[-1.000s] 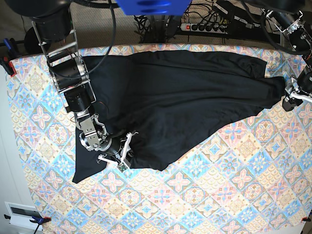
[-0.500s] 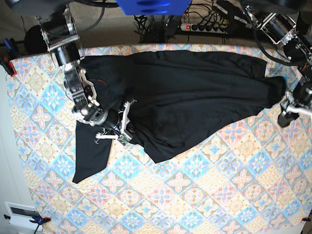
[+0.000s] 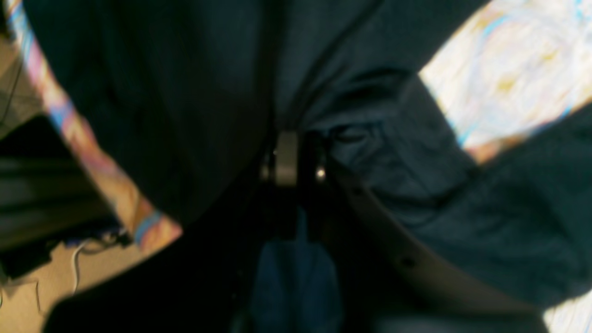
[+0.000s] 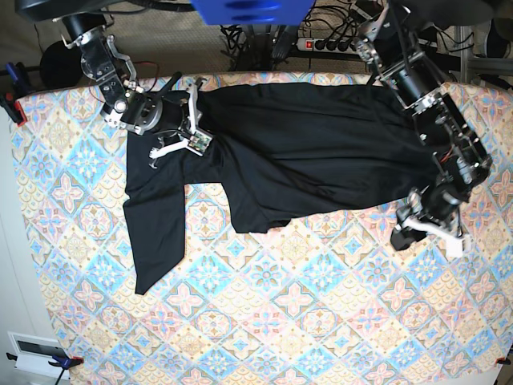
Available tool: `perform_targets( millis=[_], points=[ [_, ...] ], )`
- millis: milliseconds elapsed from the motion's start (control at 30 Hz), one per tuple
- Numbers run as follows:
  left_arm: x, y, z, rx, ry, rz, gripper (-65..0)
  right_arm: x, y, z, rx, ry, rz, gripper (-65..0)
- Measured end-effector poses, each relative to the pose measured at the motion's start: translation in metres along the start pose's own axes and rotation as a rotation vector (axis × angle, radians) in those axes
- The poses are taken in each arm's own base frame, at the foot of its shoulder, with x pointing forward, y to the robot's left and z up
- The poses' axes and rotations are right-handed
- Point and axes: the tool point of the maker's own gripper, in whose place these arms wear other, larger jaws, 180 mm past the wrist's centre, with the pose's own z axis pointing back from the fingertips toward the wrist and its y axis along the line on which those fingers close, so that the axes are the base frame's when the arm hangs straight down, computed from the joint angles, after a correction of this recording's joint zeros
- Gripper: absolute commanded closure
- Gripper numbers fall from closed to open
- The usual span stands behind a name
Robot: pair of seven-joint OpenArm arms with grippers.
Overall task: Layout the t-shirt on the table in an organized manner, then fold the t-shirt properly
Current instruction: 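Move the left gripper across the shirt and grasp its middle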
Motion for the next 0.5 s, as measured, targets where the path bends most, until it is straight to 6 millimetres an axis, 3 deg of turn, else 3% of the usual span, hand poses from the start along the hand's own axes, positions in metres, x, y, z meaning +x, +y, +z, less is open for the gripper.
perform_targets(
  millis=[133, 333, 500],
  points=[
    [-0.014, -0.036, -0.037, -0.047, 0.047, -0.028, -28.2, -0.022, -0.021, 0.017, -0.083, 0.031, -0.066, 0.0],
    [-0.076, -0.068, -0.09, -0.097, 0.201, -0.034, -28.3, -0.045, -0.022, 0.028, -0.11, 0.072, -0.122, 0.0],
    [-0.123, -0.101, -0.116, -0.162, 0.334, -0.08, -28.6, -0.045, -0.029, 0.03, -0.129, 0.071, -0.121, 0.0]
  ],
)
